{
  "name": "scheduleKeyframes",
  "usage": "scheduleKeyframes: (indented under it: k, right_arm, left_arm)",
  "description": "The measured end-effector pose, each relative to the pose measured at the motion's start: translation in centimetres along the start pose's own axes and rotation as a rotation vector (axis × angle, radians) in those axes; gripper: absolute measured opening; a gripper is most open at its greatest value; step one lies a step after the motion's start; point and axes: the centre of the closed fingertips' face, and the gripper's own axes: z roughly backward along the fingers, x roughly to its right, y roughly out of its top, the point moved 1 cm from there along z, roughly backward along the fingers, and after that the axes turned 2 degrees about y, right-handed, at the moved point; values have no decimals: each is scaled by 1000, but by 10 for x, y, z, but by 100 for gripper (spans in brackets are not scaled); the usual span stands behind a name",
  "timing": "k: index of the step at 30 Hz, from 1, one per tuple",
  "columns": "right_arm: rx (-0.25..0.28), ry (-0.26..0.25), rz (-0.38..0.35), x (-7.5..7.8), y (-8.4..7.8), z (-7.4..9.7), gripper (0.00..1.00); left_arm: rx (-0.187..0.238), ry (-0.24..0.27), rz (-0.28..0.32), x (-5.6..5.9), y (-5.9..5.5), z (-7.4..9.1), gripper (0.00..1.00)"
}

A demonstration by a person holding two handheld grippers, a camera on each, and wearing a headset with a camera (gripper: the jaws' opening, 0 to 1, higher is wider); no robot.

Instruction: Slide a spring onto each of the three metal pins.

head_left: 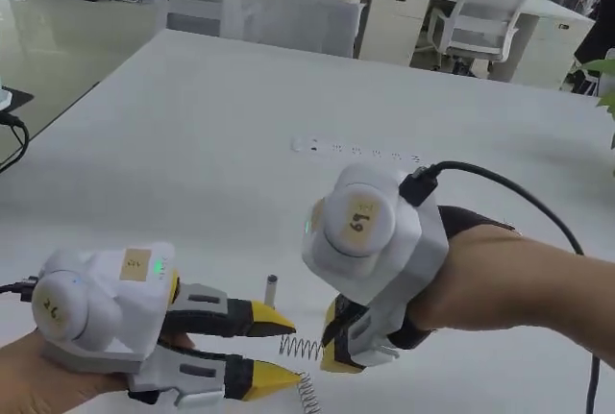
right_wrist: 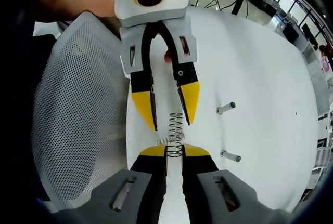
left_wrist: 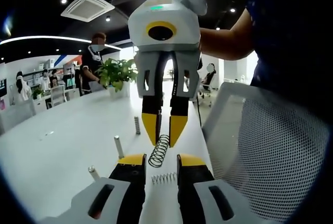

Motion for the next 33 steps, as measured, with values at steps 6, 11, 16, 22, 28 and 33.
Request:
scheduleKeyframes:
  k: [6, 11, 16, 22, 28, 33]
  right_arm:
    - [-6, 8, 20, -3, -1, -1, 7]
    - [-7, 15, 39, -5, -1, -1, 7]
    - [-4, 19, 49, -7, 0, 0, 7]
    - [0, 31, 48, -9, -2, -1, 8]
    - [3, 39, 46, -11, -2, -2, 8]
    - [10, 45, 43, -11, -1, -2, 8]
  left_arm:
    - [-3, -8, -6, 2, 0, 0, 9]
    - [-5, -15, -6, 4, 0, 0, 5]
    - [-7, -25, -8, 4, -1, 1, 4]
    - [-6, -42, -11, 7, 0, 2, 3]
    - [-4, -49, -14, 8, 0, 3, 2]
    - [15, -51, -5, 8, 3, 4, 2]
